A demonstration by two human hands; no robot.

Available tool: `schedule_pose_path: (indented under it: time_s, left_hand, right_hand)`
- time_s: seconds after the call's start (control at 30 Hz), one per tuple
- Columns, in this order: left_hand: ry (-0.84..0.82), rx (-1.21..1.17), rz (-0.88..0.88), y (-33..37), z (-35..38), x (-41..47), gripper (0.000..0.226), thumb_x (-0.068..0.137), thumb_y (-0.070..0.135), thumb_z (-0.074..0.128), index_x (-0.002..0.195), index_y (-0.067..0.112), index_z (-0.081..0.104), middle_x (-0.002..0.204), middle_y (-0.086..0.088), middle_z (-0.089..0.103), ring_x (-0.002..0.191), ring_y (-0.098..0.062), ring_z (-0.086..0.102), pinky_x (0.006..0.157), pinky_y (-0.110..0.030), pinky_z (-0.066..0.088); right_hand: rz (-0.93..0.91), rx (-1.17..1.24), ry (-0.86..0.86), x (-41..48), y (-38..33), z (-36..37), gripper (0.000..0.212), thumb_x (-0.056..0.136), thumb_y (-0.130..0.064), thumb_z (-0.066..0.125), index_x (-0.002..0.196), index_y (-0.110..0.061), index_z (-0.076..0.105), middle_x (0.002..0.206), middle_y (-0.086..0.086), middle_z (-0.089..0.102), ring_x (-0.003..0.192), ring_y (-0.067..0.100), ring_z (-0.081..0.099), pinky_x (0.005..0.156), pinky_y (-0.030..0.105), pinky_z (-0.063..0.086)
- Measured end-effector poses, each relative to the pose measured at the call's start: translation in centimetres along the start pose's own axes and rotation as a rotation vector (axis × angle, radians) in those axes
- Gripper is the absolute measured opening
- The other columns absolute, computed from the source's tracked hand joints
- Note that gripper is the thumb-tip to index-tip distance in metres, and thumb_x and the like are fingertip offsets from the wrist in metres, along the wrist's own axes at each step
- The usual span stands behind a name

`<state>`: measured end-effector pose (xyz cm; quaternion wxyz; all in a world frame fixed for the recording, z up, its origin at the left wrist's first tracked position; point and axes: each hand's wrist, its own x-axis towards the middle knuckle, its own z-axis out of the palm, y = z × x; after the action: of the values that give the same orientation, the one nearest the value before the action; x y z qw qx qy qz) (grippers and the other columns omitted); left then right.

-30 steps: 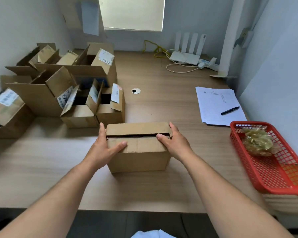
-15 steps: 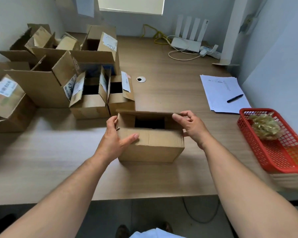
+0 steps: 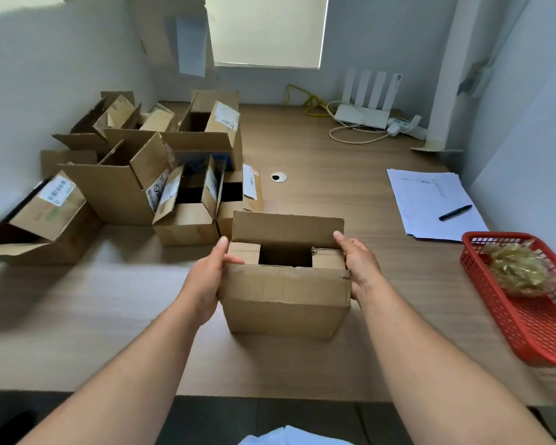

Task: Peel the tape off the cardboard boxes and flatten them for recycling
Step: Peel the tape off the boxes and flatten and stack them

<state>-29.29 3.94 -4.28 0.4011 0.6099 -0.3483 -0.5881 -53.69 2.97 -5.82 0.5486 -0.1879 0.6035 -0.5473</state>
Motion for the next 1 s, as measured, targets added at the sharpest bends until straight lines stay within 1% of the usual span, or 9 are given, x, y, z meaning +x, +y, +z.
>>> schedule_pose_path:
  time_s: [0.17,0.3,0.43,0.53,0.6,0.67,0.8,0.93,1.0]
  left_hand:
    - [-0.298,0.07,0.028,0.0,-1.7,-0.3,0.034,0.078,0.038,0.067,0.103,0.014,0.066,0.106,-0.007,0.058,0.089,-0.018,0.053,0.074,-0.03,0.039]
    - [-0.552,0.242,-0.077,-0.5,-3.8,-1.1,0.119,0.04,0.044,0.09,0.138,0.044,0.025,0.135,0.013,0.045,0.119,-0.012,0.052,0.091,-0.026,0.044]
    - [-0.46,0.499,0.004,-1.5,-2.5,-2.5,0.118,0.07,0.045,0.082,0.148,0.046,-0.007,0.139,0.016,0.032,0.115,-0.01,0.048,0.079,-0.011,0.042]
    - [-0.311,0.575,0.142,-2.0,-2.2,-2.7,0.104,0.085,0.032,0.071,0.148,0.048,-0.009,0.148,0.016,0.022,0.12,-0.011,0.042,0.083,-0.012,0.039]
    - [-0.315,0.589,0.141,-1.7,-2.4,-2.8,0.097,0.086,0.032,0.07,0.149,0.049,-0.002,0.147,0.012,0.027,0.12,-0.009,0.04,0.077,-0.007,0.041]
    - [-0.33,0.587,0.116,-1.1,-2.4,-3.0,0.095,0.086,0.031,0.07,0.15,0.047,0.003,0.14,0.012,0.032,0.117,-0.006,0.039,0.066,-0.001,0.041]
    - [-0.334,0.619,0.102,-0.4,-2.0,-3.1,0.098,0.084,0.034,0.071,0.151,0.044,0.0,0.136,0.013,0.032,0.114,-0.008,0.04,0.06,-0.003,0.043]
    - [-0.331,0.609,0.068,0.1,-1.5,-3.0,0.108,0.078,0.041,0.074,0.153,0.038,-0.004,0.145,0.011,0.031,0.116,-0.01,0.046,0.065,-0.005,0.044]
    - [-0.295,0.667,0.053,0.6,-0.8,-2.8,0.111,0.077,0.053,0.07,0.153,0.033,-0.009,0.155,0.007,0.025,0.128,-0.015,0.042,0.082,-0.012,0.044]
  right_hand:
    - [-0.022,-0.037,0.064,0.5,-0.1,-0.1,0.026,0.087,-0.028,0.068,0.072,-0.019,0.05,0.073,0.001,0.059,0.062,0.017,0.055,0.055,0.022,0.046]
    - [-0.01,0.038,0.033,0.6,-0.1,0.6,0.023,0.086,-0.022,0.069,0.072,-0.017,0.052,0.072,0.004,0.062,0.061,0.017,0.057,0.064,0.03,0.051]
    - [-0.041,0.0,0.039,0.4,-0.2,0.9,0.021,0.086,-0.022,0.069,0.072,-0.016,0.054,0.075,0.005,0.064,0.065,0.017,0.059,0.069,0.031,0.051]
    - [-0.069,-0.075,0.05,0.4,-0.2,0.8,0.023,0.088,-0.028,0.067,0.072,-0.017,0.054,0.082,0.007,0.065,0.072,0.019,0.06,0.073,0.032,0.049]
    - [-0.107,-0.29,0.065,0.1,-0.5,1.0,0.025,0.089,-0.04,0.063,0.083,-0.016,0.058,0.097,0.008,0.066,0.087,0.024,0.06,0.079,0.034,0.047]
    - [-0.14,-0.661,0.054,-1.0,-0.9,1.0,0.054,0.083,-0.056,0.061,0.115,-0.013,0.055,0.121,0.009,0.057,0.11,0.027,0.054,0.092,0.037,0.045]
    - [-0.181,-1.26,0.014,-3.9,-1.2,1.0,0.116,0.067,-0.067,0.069,0.151,-0.01,0.013,0.15,0.012,0.025,0.139,0.029,0.025,0.111,0.042,0.031]
    - [-0.159,-1.324,0.034,-4.6,-1.5,0.4,0.088,0.069,-0.053,0.071,0.137,-0.01,0.037,0.136,0.011,0.039,0.126,0.03,0.042,0.096,0.039,0.042]
    - [-0.202,-1.242,0.029,-4.6,-1.9,-0.1,0.058,0.073,-0.049,0.065,0.116,-0.012,0.053,0.114,0.007,0.053,0.107,0.028,0.053,0.08,0.035,0.045]
